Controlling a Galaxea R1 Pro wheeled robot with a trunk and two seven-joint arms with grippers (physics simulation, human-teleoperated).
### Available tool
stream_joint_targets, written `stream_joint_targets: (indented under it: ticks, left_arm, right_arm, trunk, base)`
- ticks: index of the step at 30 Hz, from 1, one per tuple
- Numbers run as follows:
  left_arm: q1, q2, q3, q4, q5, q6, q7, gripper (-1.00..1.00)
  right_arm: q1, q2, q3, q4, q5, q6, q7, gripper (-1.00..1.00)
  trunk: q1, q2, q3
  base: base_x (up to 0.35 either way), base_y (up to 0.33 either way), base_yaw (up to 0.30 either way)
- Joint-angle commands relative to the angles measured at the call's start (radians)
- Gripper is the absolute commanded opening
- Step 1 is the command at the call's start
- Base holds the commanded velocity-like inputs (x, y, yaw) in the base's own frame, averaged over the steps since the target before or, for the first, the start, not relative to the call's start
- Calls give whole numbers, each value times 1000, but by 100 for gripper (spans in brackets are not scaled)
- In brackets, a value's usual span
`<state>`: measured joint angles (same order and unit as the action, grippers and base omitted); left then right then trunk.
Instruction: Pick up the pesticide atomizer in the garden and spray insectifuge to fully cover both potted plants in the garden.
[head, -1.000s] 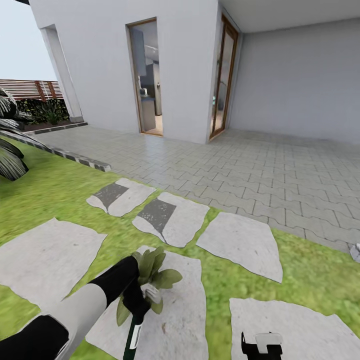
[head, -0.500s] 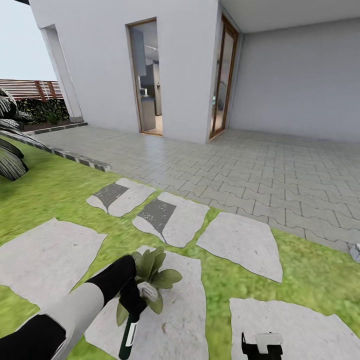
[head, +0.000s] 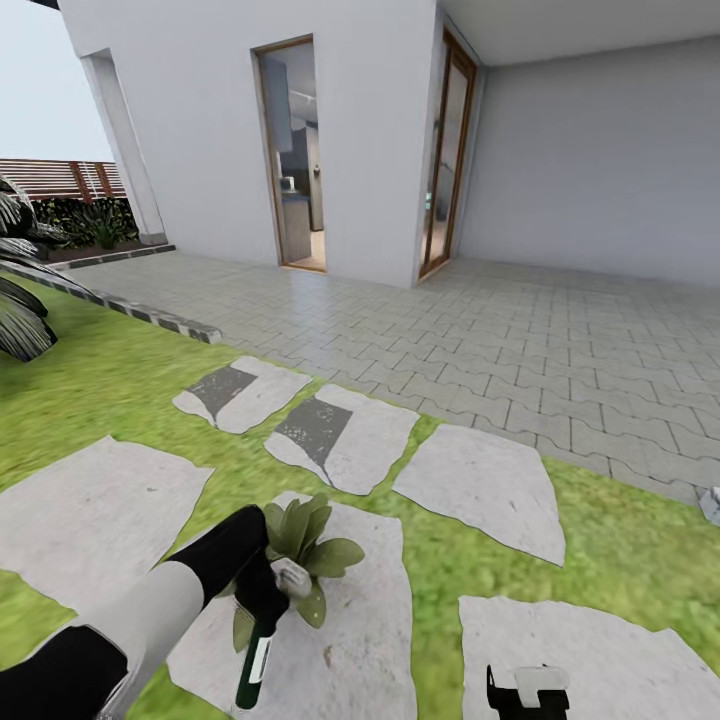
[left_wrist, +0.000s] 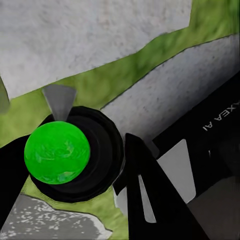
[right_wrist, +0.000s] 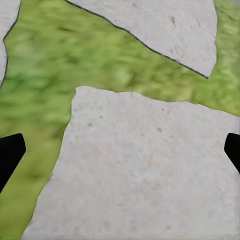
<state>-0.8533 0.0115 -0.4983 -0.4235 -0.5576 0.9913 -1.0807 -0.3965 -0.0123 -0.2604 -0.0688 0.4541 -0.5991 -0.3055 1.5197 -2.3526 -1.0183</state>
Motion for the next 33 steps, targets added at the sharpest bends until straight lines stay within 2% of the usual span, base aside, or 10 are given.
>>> stream_joint_targets:
  ticks: [1,2,5,11,13,19,22,23,24,33]
  left_arm:
    - [-5,-7,-2,-3,-11,5,-10,-100]
    - [-15,-18,-2,-4,-11,7,-10,-100]
    - [-32,-28,-3,-3,-12,8,-10,-100]
    - [-18,-14,-6,11,-12,3,-9,-100]
    - [4,-12,-6,13,-12,2,-4,-100]
    - [37,-19,4,14,2,3,109,-100]
    - [42,-21,6,15,24,3,123,-100]
    - [61,-20,6,15,29,2,127,-100]
    - [78,-19,5,12,31,1,129,-100]
    - [80,-22,5,12,33,1,126,-100]
  right_arm:
    - [-1,0,-5,1,11,-2,-6,100]
    - [-1,0,-5,1,11,-2,-6,100]
    - [-1,0,-5,1,11,-2,-6,100]
    - [-1,0,-5,1,11,-2,-6,100]
    - [-1,0,-4,1,11,-2,-6,100]
    - [-1,0,-3,1,11,-2,-6,100]
    - [-1,0,-4,1,11,-2,-6,100]
    - [-1,0,-3,1,11,-2,-6,100]
    - [-1,1,-3,1,11,-2,-6,100]
    - [-1,3,-3,1,11,-2,-6,100]
  trunk:
    - [0,0,-1]
    - [0,0,-1]
    - [0,0,-1]
    - [0,0,-1]
    - [0,0,-1]
    - [0,0,-1]
    - [0,0,-1]
    - [0,0,-1]
    - [0,0,-1]
    - [0,0,-1]
  base:
    - [0,0,0]
    - [0,0,0]
    - [0,0,0]
    - [0,0,0]
    - [0,0,0]
    - [0,0,0]
    - [0,0,0]
    - [0,0,0]
    - [6,0,0]
    - [253,0,0]
